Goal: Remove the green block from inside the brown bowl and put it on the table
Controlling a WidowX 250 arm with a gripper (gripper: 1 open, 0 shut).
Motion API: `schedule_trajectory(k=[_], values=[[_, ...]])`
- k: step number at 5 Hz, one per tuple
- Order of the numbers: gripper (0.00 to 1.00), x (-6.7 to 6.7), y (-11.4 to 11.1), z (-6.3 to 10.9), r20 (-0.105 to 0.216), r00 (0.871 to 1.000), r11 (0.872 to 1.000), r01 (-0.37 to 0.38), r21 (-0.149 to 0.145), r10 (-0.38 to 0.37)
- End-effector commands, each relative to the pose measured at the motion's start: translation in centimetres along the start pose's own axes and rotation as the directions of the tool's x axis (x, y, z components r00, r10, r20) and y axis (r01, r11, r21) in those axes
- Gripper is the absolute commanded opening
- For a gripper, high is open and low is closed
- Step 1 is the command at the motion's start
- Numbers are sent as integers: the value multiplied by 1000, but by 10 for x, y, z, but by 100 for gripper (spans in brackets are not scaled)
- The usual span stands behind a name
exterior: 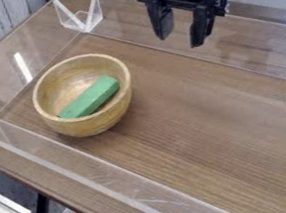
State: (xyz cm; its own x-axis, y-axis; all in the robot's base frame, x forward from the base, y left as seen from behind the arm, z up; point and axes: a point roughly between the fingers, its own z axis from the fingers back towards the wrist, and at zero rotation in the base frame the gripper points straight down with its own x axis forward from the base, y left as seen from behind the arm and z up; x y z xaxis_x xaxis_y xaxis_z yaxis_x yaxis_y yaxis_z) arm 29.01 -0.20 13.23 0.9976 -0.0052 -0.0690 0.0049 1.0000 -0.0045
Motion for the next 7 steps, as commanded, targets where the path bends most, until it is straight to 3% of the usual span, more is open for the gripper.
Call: schedule_trajectory(k=[1, 2, 3, 5, 7], values=[[100, -3, 4, -6, -27, 1000, 1000, 3, 11, -3], [0, -14, 11, -15, -55, 998, 1000, -1, 22, 3], [100, -28, 28, -18, -53, 999, 1000, -1, 32, 3], [100, -46, 83, -20, -46, 999, 999, -18, 45, 20], [100, -52, 106, -33, -62, 998, 998, -24, 56, 27]])
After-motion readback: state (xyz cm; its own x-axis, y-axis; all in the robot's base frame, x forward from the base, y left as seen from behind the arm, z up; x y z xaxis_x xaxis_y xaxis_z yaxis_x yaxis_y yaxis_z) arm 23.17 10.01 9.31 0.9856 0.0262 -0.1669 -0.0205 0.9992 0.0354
